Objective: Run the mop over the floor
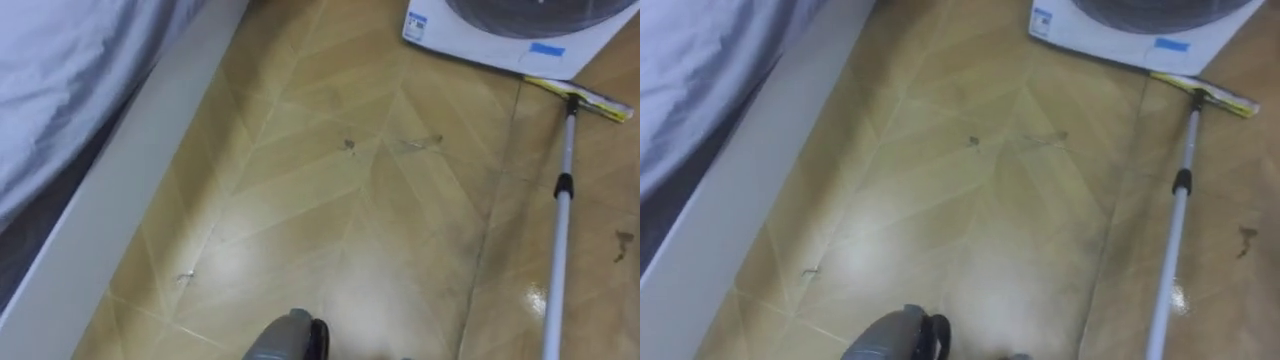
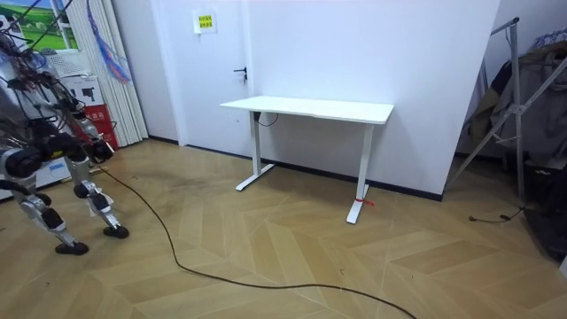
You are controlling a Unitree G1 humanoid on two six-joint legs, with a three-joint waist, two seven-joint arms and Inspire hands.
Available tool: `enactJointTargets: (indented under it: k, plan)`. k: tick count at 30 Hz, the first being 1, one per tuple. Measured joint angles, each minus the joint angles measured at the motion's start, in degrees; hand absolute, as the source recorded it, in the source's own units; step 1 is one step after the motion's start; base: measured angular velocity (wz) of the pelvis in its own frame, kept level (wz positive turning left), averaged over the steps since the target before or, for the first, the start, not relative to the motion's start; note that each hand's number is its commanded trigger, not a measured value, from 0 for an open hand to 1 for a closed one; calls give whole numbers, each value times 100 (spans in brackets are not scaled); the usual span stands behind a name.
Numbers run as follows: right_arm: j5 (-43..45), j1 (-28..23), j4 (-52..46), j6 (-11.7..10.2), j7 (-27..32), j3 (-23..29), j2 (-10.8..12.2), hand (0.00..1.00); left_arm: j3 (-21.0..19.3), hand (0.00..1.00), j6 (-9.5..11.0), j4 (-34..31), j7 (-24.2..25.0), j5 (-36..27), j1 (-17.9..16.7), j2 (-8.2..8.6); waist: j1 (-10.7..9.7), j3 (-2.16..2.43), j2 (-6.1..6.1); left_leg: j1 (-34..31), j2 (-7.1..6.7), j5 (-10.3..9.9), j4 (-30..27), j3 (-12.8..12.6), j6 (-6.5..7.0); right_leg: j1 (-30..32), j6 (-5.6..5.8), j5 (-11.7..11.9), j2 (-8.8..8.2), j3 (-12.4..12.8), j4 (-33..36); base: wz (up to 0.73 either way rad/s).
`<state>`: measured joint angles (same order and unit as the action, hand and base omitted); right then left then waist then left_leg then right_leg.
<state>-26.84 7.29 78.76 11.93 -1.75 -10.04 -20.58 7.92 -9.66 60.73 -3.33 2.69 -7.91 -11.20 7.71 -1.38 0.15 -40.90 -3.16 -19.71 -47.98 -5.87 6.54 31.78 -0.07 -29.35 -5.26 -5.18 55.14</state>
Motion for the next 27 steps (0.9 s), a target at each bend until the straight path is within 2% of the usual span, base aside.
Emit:
enactJointTargets:
  k: [1, 2, 4, 5, 6, 7, 8, 9, 10, 14, 20, 24, 27]
  plan:
    - [28, -79, 18, 3, 82, 0, 36, 100, -1, 0, 68, -3, -29, 20, 52, 7, -17, 24, 68, 145, -6, -47, 69, -5, 33, 22, 119, 167, -12, 28, 137, -13]
    - [44, -170, 26, 5, 190, 0, 100, 100, -21, 0, 90, -15, -87, 35, 56, 22, -105, 50, 120, 321, -5, -57, 226, 10, 44, -5, 132, 356, -18, 26, 165, -27]
    - [104, -233, 44, 17, 346, -19, 231, 100, -83, 0, 54, -54, -188, 49, 58, 56, -127, 44, 164, 598, 14, -13, 529, 59, 22, 21, 142, 391, 41, 124, -221, -34]
    - [217, -297, 45, 15, 430, -55, 333, 100, -94, 0, 29, -49, -250, 51, 59, 65, -142, 34, 176, 798, 24, 34, 734, 80, 2, 16, 111, 471, 65, 109, -873, -13]
    - [300, -420, 47, 9, 476, -55, 429, 100, -106, 0, -13, -2, -308, 52, 61, 86, -195, 28, 191, 1007, 20, 55, 903, 111, -23, -54, 4, 925, 42, 44, -1362, 3]
    - [324, -492, 51, 8, 484, -52, 464, 100, -102, 0, -53, 6, -345, 52, 53, 110, -266, 27, 162, 1119, 20, 69, 1003, 157, -50, -168, -17, 989, 30, -40, -1510, 15]
    - [428, -603, 85, 11, 474, -45, 512, 100, -103, 0, -138, 12, -365, 74, 37, 145, -291, 74, 212, 1372, 36, 121, 1268, 208, -111, -487, -61, 1055, 71, -163, -1812, 15]
    - [462, -641, 145, 16, 464, -23, 527, 100, -105, 0, -162, 36, -367, 71, 37, 157, -326, 54, 204, 1592, 46, 160, 1460, 284, -160, -754, -86, 1095, 136, -245, -2060, 13]
    - [470, -672, 150, 18, 461, 5, 528, 100, -122, 0, -162, 44, -370, 68, 38, 157, -351, 55, 214, 1685, 54, 171, 1534, 306, -176, -882, -101, 1109, 137, -288, -2180, 15]
    - [617, -893, 128, 73, 385, 5, 601, 100, -460, 0, -188, 67, -510, 78, -138, 156, -440, 44, 43, 2600, 70, 324, 2325, 360, -307, -1743, -162, 1170, 219, -324, -2851, 3]
    - [915, -1082, 149, 196, 342, 85, 621, 100, -546, 0, -383, 86, -514, 195, -232, 163, -601, 79, -109, 3348, 121, 362, 2635, 370, -365, -2677, -178, 1171, 276, -590, -3489, 20]
    - [1042, -1061, 132, 209, 191, 186, 749, 100, -545, 0, -415, 94, -517, 313, -250, 163, -617, 82, -255, 3802, 147, 380, 2932, 364, -397, -3164, -194, 1236, 349, -600, -3883, 0]
    - [1064, -1064, 124, 214, 148, 229, 780, 100, -547, 0, -422, 93, -516, 317, -259, 165, -610, 86, -271, 3957, 160, 393, 3055, 366, -419, -3345, -198, 1318, 402, -586, -4052, -4]
